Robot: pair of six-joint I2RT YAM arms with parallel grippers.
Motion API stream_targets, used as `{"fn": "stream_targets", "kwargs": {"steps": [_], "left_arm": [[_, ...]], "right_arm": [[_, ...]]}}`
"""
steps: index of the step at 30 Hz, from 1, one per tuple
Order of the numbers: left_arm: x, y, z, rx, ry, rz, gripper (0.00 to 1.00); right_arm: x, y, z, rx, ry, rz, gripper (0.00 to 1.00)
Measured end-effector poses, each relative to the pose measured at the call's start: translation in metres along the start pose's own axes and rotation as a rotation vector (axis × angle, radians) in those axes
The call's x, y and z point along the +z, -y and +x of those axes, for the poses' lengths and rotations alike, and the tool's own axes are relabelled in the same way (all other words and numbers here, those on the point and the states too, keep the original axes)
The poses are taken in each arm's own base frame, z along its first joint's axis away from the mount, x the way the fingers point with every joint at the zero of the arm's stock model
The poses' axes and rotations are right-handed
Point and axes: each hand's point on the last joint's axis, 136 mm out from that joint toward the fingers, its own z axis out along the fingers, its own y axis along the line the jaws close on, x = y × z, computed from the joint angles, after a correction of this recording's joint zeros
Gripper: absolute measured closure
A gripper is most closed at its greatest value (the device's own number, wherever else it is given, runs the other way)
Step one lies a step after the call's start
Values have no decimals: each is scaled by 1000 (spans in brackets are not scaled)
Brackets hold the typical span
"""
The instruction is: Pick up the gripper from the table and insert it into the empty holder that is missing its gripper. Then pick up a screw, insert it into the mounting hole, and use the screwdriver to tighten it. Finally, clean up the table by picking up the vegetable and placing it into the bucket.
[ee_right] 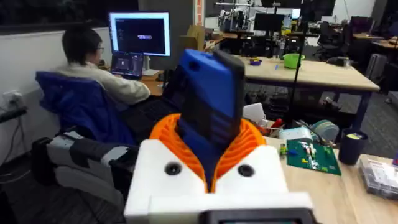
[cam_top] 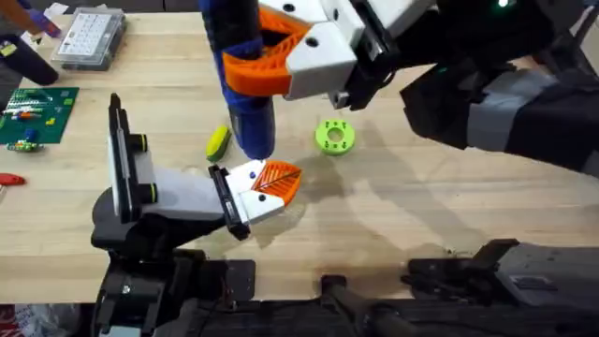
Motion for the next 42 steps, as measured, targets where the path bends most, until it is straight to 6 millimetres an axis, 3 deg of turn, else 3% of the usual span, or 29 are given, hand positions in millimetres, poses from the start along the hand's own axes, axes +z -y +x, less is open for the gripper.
{"fn": "stream_targets", "kwargs": {"steps": [9, 42], "left_arm": [[0, 0, 0, 0, 0, 0, 996], [0, 0, 0, 0, 0, 0, 996]], "right_arm": [[1, 2, 12, 38, 8, 33, 977], [9, -5, 15, -47, 10, 14, 977]]}}
